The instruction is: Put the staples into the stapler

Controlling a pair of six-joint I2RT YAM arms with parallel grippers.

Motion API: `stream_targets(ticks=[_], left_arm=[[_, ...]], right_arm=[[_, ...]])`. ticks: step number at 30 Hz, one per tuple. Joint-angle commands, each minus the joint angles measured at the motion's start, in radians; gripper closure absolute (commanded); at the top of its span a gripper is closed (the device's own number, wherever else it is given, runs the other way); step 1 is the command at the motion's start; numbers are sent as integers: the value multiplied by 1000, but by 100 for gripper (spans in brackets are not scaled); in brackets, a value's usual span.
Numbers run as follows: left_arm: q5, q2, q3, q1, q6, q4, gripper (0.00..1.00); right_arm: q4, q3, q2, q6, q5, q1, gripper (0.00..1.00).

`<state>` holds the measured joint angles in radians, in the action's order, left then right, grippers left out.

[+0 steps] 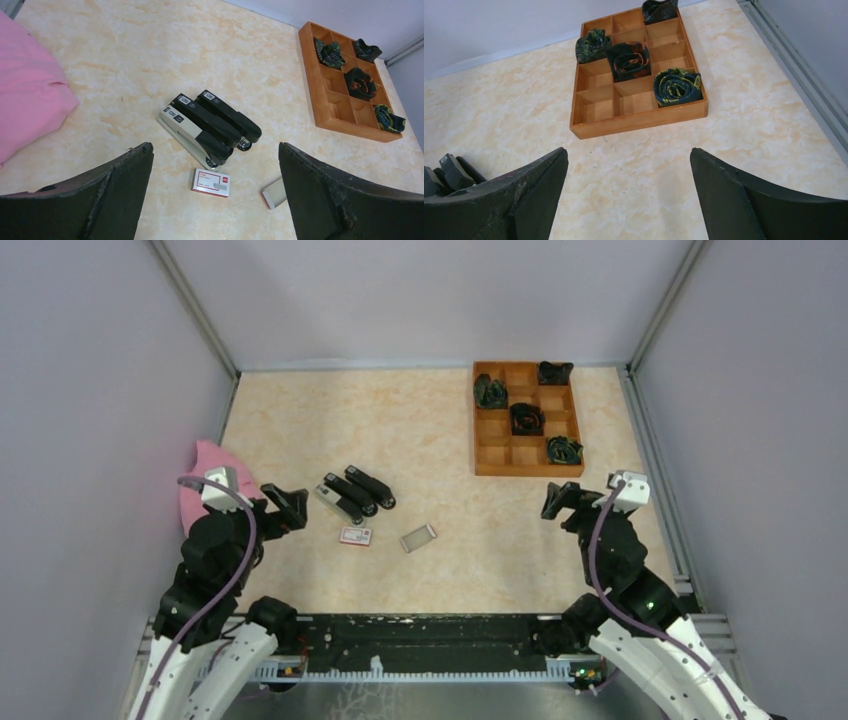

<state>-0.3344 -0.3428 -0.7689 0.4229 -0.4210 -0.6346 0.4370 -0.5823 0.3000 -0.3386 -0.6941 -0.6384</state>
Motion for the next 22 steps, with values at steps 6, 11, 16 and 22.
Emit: stream_targets(ticks=[6,11,16,22], left_arm=[[-31,32,50,-3,16,20,0],[-26,32,50,-4,16,22,0],[-12,28,48,-5,21,24,0],[-12,33,47,-6,19,22,0]], right_arm=[[-17,20,-49,-9,-39,3,8],[-22,23,-45,-4,-39,3,7],[-26,27,-40,-1,-39,3,7],[-25,24,-35,6,-35,3,7]])
